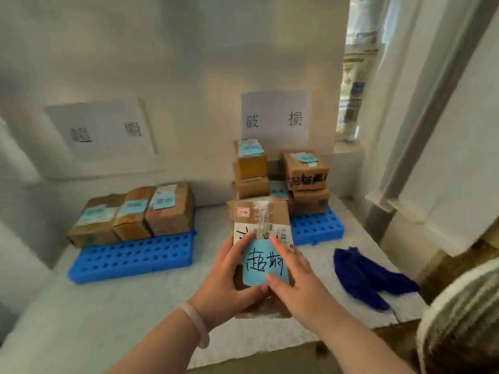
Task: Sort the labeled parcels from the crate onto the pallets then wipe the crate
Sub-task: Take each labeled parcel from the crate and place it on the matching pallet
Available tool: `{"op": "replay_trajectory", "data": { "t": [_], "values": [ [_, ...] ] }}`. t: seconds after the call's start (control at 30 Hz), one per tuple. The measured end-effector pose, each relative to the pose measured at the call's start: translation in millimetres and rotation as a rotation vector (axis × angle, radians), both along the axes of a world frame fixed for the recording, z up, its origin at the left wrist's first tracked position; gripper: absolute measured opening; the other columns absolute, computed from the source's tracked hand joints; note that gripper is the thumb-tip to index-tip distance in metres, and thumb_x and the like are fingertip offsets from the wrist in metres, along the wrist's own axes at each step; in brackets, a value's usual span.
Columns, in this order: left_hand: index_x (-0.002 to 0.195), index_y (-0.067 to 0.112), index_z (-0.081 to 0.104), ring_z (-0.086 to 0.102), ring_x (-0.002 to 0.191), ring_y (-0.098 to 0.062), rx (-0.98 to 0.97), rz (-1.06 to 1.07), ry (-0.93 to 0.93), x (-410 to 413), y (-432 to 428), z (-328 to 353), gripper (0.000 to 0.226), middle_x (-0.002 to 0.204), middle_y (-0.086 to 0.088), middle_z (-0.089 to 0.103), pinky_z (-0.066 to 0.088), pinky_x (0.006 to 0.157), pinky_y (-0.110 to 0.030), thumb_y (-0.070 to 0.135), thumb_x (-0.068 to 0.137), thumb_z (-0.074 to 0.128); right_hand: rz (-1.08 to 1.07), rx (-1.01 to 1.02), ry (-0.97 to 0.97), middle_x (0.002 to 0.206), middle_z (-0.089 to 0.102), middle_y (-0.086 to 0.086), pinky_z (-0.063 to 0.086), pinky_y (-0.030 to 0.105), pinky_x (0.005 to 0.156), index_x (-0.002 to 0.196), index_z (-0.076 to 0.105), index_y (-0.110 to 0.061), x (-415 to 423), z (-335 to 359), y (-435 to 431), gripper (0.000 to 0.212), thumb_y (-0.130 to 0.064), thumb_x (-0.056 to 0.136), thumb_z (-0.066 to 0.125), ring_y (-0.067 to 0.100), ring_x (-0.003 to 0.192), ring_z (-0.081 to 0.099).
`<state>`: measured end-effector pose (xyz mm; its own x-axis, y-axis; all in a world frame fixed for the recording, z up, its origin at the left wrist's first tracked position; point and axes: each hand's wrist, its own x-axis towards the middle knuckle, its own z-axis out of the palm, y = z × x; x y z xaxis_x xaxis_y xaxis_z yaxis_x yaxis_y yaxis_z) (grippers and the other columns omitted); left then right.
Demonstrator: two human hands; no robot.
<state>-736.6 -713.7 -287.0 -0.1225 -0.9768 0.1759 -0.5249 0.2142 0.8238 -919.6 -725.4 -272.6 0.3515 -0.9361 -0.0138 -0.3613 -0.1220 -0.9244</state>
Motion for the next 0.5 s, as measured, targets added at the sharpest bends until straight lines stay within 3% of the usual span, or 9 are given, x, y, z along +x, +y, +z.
{"op": "replay_trajectory", "data": {
  "t": [0.1, 0.23, 0.3, 0.5],
  "values": [
    [0.144, 0.054, 0.021, 0.027, 0.137, -0.001, 0.003, 0.147, -0.007, 81, 26, -6, 0.092, 0.152, 0.021, 0.017, 0.040, 0.110, -0.030, 0.063, 0.066, 0.069, 0.120, 0.010, -0.017, 0.142, 0.021, -0.017, 0.044, 0.001, 0.074, 0.143, 0.024, -0.057, 84, -7, 4, 0.062, -0.031, 0.097, 0.056, -0.004, 0.117, 0.038],
    [0.141, 0.060, 0.023, 0.033, 0.136, -0.006, 0.054, 0.277, 0.033, 154, 55, -14, 0.089, 0.150, 0.022, 0.018, 0.047, 0.104, -0.033, 0.062, 0.067, 0.071, 0.271, 0.039, 0.002, 0.141, 0.023, -0.017, 0.042, -0.001, 0.073, 0.145, 0.023, -0.055, 162, -13, 7, 0.062, -0.031, 0.097, 0.056, -0.017, 0.110, 0.035],
    [0.141, 0.058, 0.024, 0.035, 0.134, -0.005, 0.070, 0.331, 0.060, 178, 61, -16, 0.089, 0.151, 0.020, 0.018, 0.049, 0.101, -0.032, 0.061, 0.066, 0.072, 0.320, 0.048, 0.017, 0.140, 0.023, -0.016, 0.045, 0.002, 0.077, 0.143, 0.022, -0.058, 190, -14, 3, 0.062, -0.032, 0.097, 0.056, -0.015, 0.110, 0.036],
    [0.142, 0.053, 0.023, 0.031, 0.130, 0.000, 0.148, 0.413, 0.130, 224, 54, -27, 0.084, 0.151, 0.020, 0.013, 0.042, 0.091, -0.006, 0.035, 0.080, 0.076, 0.420, 0.089, 0.075, 0.145, 0.020, -0.012, 0.047, 0.010, 0.089, 0.131, 0.018, -0.069, 249, -25, -20, 0.062, -0.033, 0.097, 0.055, 0.001, 0.122, 0.038]
  ]
}}
